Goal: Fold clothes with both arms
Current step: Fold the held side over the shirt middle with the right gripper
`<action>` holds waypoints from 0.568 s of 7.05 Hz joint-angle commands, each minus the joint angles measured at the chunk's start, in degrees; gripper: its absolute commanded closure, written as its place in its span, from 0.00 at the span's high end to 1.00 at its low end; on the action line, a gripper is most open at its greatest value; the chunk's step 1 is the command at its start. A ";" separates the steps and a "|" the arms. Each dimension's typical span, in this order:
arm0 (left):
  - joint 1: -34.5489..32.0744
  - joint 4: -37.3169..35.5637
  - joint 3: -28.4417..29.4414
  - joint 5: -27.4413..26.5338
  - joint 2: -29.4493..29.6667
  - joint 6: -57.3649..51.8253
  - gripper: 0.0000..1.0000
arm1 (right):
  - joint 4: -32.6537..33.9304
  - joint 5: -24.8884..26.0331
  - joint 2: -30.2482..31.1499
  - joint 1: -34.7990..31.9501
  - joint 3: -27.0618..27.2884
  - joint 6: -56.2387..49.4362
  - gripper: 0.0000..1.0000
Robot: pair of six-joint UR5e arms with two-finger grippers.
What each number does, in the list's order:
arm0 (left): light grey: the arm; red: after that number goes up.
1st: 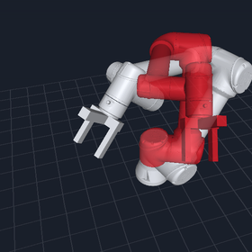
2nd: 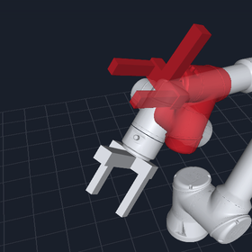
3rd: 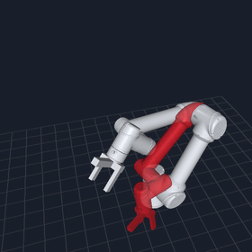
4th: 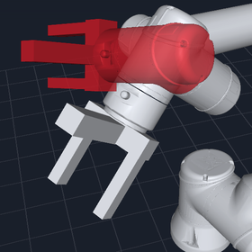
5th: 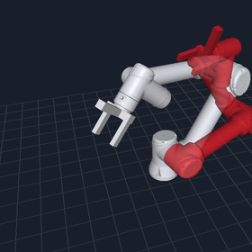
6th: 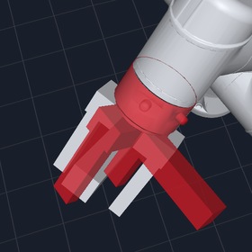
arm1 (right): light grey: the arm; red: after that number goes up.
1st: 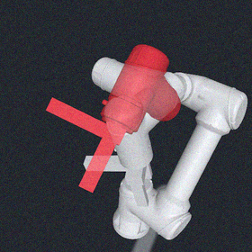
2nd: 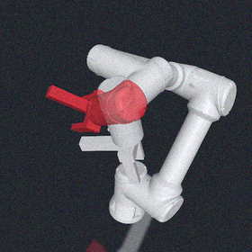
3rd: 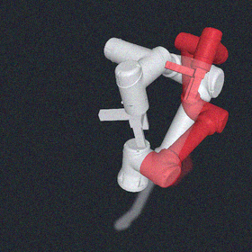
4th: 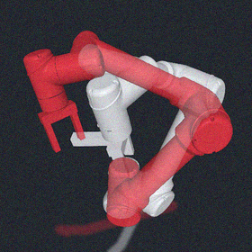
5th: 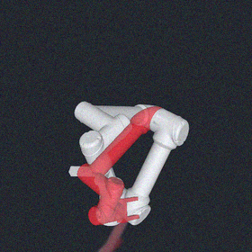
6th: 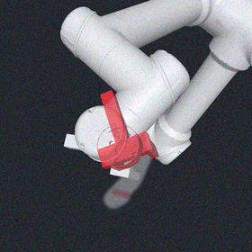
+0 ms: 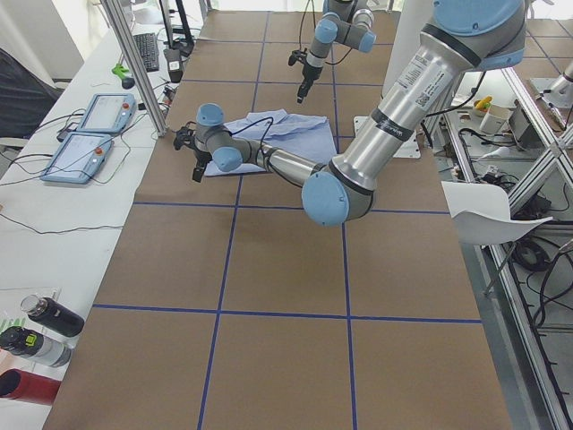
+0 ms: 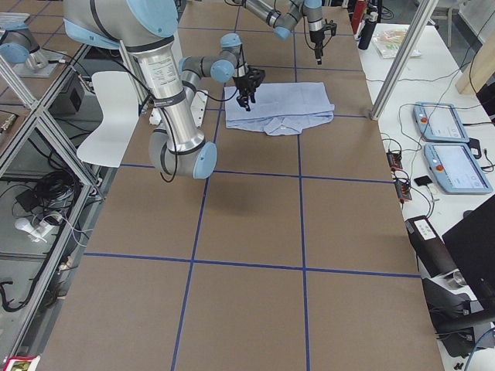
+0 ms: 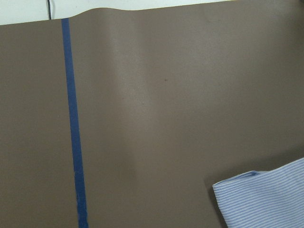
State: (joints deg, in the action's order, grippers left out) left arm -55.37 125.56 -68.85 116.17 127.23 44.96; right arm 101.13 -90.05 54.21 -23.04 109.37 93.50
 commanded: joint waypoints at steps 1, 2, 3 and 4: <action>0.00 0.21 -3.80 2.80 -3.62 -1.45 1.00 | -0.14 -2.85 -11.35 -6.47 -15.42 -11.18 1.00; -1.65 -0.40 -4.70 7.01 -4.87 -7.55 1.00 | -0.14 -3.03 -15.67 -7.01 -21.94 -15.06 1.00; -4.45 -0.41 -4.71 8.01 -6.45 -12.48 1.00 | -0.06 -2.59 -21.36 -6.93 -30.35 -18.14 1.00; -6.22 -0.58 -4.54 9.93 -7.08 -15.32 1.00 | -0.06 -2.50 -26.56 -6.67 -38.36 -19.22 1.00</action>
State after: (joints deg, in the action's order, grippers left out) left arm -59.24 125.18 -73.32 123.83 121.34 33.93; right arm 101.05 -92.70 34.01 -29.78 80.67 76.65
